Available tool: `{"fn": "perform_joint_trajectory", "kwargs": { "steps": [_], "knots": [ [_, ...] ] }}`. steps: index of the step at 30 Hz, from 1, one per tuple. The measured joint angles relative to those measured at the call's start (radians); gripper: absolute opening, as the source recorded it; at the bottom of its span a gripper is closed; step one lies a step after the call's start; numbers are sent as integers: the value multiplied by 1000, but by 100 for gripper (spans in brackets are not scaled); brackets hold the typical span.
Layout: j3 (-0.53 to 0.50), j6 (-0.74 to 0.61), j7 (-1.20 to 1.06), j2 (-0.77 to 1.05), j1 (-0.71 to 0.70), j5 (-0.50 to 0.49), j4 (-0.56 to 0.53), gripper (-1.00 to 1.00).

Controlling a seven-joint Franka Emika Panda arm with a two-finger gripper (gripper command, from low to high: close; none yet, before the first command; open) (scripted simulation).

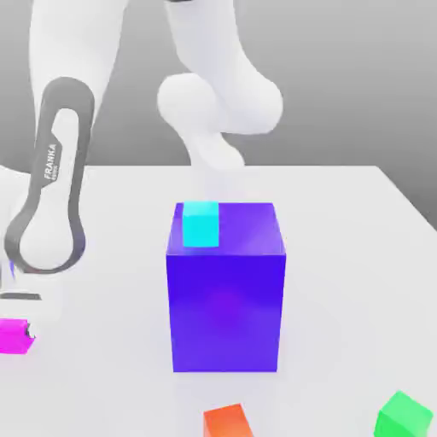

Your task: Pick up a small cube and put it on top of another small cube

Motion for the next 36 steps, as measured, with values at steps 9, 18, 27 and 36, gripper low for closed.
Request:
{"fn": "perform_joint_trajectory", "kwargs": {
  "steps": [9,18,27,36],
  "knots": [
    [-143,-121,155,-167,164,-201,-38,-100],
    [40,-213,300,-176,486,-334,60,-100],
    [204,-257,432,-198,752,-453,112,-100],
    [280,-201,467,-78,860,-482,189,100]
  ]
}}
